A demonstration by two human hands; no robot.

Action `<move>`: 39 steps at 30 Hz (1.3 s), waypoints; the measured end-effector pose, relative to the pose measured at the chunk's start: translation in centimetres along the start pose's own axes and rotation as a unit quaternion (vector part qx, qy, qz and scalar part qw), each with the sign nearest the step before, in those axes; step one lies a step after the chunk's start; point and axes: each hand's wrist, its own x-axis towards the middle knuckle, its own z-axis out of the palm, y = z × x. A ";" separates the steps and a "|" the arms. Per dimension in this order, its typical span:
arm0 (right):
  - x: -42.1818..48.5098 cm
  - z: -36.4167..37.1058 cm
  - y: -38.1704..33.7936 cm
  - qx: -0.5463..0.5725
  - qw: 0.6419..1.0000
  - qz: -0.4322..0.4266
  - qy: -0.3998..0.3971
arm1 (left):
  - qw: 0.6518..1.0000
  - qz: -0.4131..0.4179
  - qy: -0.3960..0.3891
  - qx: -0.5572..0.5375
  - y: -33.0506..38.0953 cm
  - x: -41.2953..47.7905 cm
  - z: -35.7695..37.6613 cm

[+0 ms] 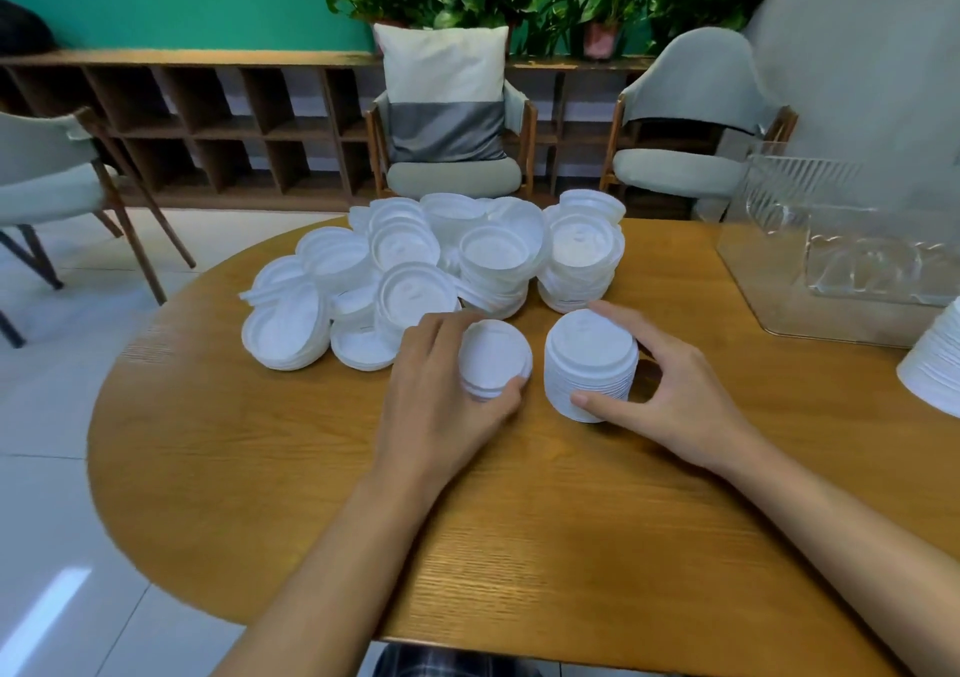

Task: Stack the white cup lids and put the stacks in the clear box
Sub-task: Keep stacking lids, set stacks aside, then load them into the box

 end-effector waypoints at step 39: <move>0.6 1.2 0.7 0.087 0.996 -0.028 0.012 | 0.955 -0.037 -0.133 -0.263 3.8 3.2 3.2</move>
